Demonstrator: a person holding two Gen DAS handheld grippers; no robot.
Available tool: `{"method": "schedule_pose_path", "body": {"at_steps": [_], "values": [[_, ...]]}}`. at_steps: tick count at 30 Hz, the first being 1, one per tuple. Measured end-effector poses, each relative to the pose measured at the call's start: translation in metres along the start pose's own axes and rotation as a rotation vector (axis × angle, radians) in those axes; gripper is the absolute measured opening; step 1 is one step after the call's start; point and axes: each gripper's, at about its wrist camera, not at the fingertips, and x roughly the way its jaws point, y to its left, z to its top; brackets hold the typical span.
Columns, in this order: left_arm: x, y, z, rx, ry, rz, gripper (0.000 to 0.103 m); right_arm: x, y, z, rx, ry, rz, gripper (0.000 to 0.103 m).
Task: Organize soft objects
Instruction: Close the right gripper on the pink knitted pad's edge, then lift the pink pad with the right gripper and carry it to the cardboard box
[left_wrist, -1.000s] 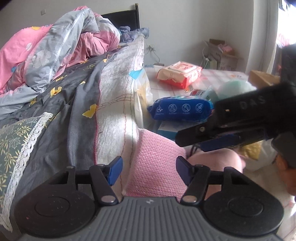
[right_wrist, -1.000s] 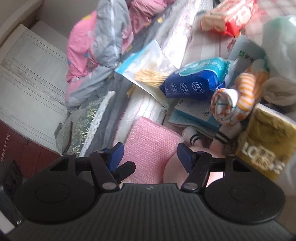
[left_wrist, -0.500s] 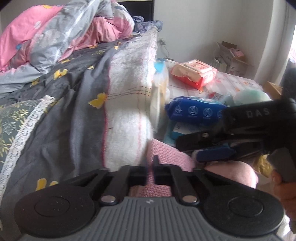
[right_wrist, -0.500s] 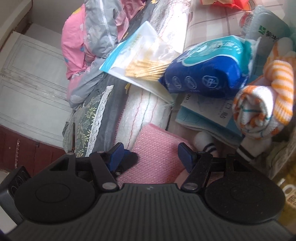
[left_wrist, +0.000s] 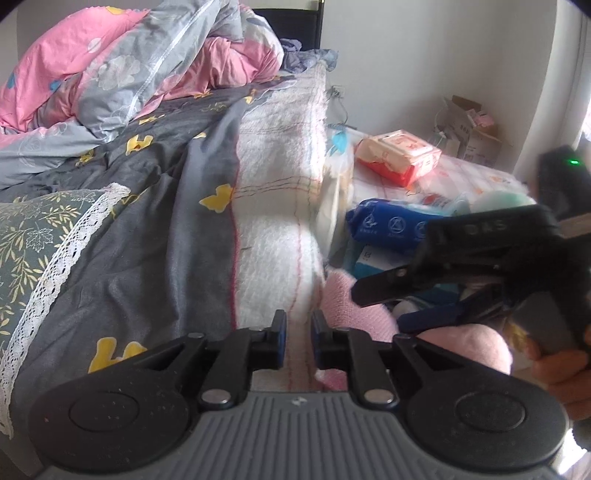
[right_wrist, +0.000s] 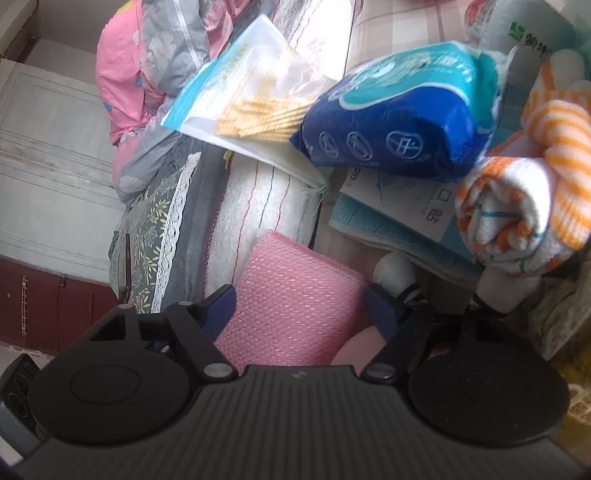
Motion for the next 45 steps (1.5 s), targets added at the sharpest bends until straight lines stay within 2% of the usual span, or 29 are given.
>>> {"method": "schedule_pose_path", "body": {"at_steps": [2,6,7,8,10,12,15,21,24,26,28,33,36,37,39,41,43,45], "values": [[0.0,-0.004,0.0,0.016,-0.007,0.011,0.02,0.006,0.003,0.002,-0.002,0.026,0.002,0.09],[0.0,-0.007,0.002,0.019,0.001,0.032,0.023,0.014,0.005,0.005,-0.001,0.042,0.004,0.096],[-0.002,-0.006,0.002,0.012,-0.003,0.026,0.026,0.015,0.006,0.005,0.004,0.043,0.004,0.097],[-0.006,-0.004,0.002,0.006,-0.012,0.019,0.033,0.016,0.006,0.005,0.009,0.042,0.01,0.097],[-0.013,-0.003,0.0,0.0,-0.017,0.003,0.044,0.015,0.006,0.004,0.031,0.039,0.078,0.097],[-0.018,-0.002,-0.004,-0.006,-0.007,-0.022,0.047,0.016,0.009,0.001,0.052,0.05,0.162,0.097],[-0.019,-0.005,-0.016,-0.006,0.017,-0.036,0.052,0.014,0.018,-0.006,0.011,0.038,0.159,0.097],[-0.014,-0.012,-0.039,-0.003,0.053,-0.04,0.053,-0.004,0.015,-0.017,-0.016,-0.005,0.174,0.097],[-0.01,-0.017,-0.042,0.004,0.046,-0.024,0.051,-0.006,0.009,-0.02,-0.017,-0.003,0.123,0.096],[-0.009,-0.021,-0.042,0.012,0.043,-0.03,0.046,-0.002,0.01,-0.02,-0.027,0.014,0.095,0.094],[-0.009,-0.025,-0.042,0.008,0.053,-0.048,0.041,0.003,0.011,-0.02,-0.038,0.03,0.071,0.094],[-0.013,-0.047,-0.048,0.034,0.046,-0.149,0.041,-0.008,0.017,-0.026,-0.057,0.019,0.057,0.093],[-0.012,-0.061,-0.054,0.064,0.015,-0.144,0.042,-0.021,0.025,-0.031,-0.127,0.003,0.01,0.093],[-0.012,-0.064,-0.055,0.072,0.004,-0.143,0.043,-0.024,0.027,-0.033,-0.152,0.002,-0.007,0.09],[-0.011,-0.065,-0.055,0.058,-0.013,-0.155,0.043,-0.027,0.029,-0.035,-0.191,0.004,-0.041,0.078],[-0.012,-0.065,-0.056,0.04,-0.023,-0.163,0.046,-0.024,0.027,-0.035,-0.209,0.02,-0.074,0.052],[-0.012,-0.063,-0.056,0.021,-0.024,-0.17,0.047,-0.021,0.024,-0.035,-0.221,0.027,-0.098,0.037],[-0.017,-0.061,-0.054,0.005,-0.026,-0.172,0.053,-0.023,0.016,-0.035,-0.189,0.024,-0.062,0.033]]}}
